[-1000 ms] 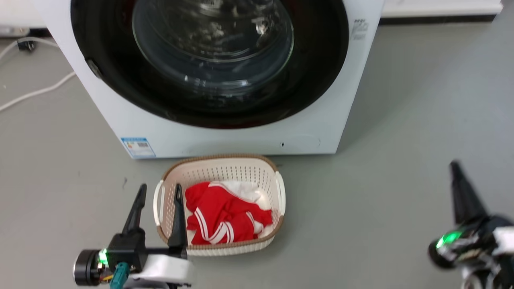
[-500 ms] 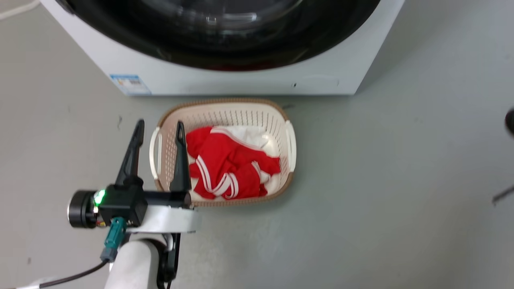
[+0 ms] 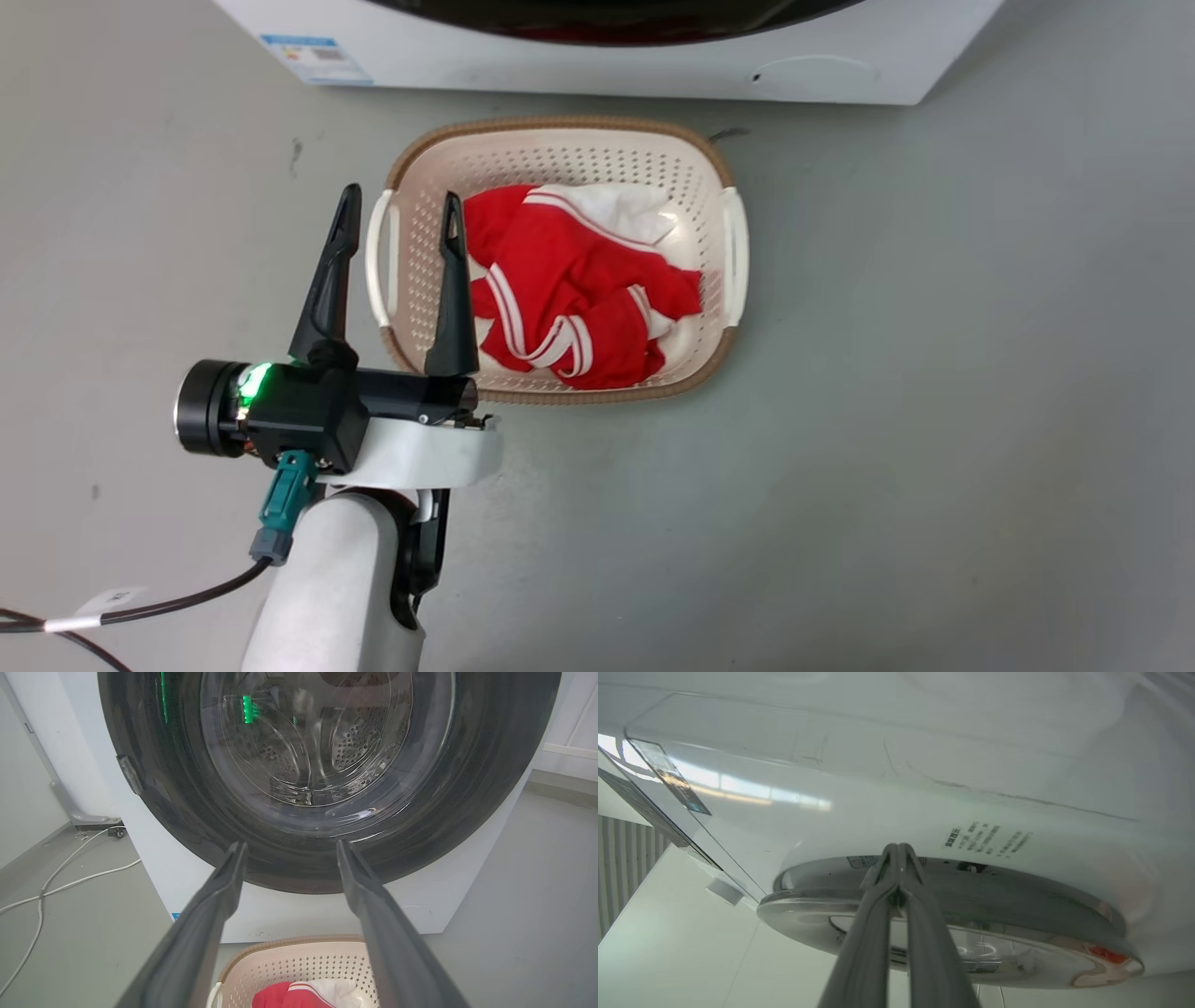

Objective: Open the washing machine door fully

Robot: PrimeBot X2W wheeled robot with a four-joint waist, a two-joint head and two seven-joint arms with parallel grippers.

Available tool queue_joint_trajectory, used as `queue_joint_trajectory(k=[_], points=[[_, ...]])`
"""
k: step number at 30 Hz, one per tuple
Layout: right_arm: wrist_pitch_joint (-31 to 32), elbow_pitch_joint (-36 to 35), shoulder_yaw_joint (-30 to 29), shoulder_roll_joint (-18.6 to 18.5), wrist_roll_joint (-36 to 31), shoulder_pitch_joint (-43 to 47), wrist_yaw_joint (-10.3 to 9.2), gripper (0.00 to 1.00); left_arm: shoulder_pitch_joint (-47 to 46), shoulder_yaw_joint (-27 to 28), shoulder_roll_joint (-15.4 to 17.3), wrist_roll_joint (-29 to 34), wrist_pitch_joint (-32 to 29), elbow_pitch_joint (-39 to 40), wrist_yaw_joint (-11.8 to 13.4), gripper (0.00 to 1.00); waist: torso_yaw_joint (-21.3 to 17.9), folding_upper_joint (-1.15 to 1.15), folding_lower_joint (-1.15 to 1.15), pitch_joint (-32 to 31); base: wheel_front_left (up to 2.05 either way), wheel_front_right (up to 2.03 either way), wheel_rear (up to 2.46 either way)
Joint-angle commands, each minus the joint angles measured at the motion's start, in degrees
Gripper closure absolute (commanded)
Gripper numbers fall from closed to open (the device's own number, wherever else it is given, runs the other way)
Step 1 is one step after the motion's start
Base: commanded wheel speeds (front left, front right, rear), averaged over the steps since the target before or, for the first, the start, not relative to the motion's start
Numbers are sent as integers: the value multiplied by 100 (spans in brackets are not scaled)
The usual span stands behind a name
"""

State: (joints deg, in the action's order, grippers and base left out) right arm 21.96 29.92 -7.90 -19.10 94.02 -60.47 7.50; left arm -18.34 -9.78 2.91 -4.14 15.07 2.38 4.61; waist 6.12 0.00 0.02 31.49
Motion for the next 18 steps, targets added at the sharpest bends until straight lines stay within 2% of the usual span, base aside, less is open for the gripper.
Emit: queue_joint_trajectory(k=[1,7,18], points=[[59,36,62,-33,-49,-143,-2,100,-76,-23,-3,-23,16,0,37,0,98,0,-2,86,0,0,0],[334,268,513,-15,-383,-535,-2,100,-80,-78,-3,-100,16,-9,104,0,209,0,-2,133,0,0,0],[461,641,1057,112,-852,-1142,-2,100,-137,-152,-3,-145,16,1,144,0,321,0,-2,253,0,0,0]])
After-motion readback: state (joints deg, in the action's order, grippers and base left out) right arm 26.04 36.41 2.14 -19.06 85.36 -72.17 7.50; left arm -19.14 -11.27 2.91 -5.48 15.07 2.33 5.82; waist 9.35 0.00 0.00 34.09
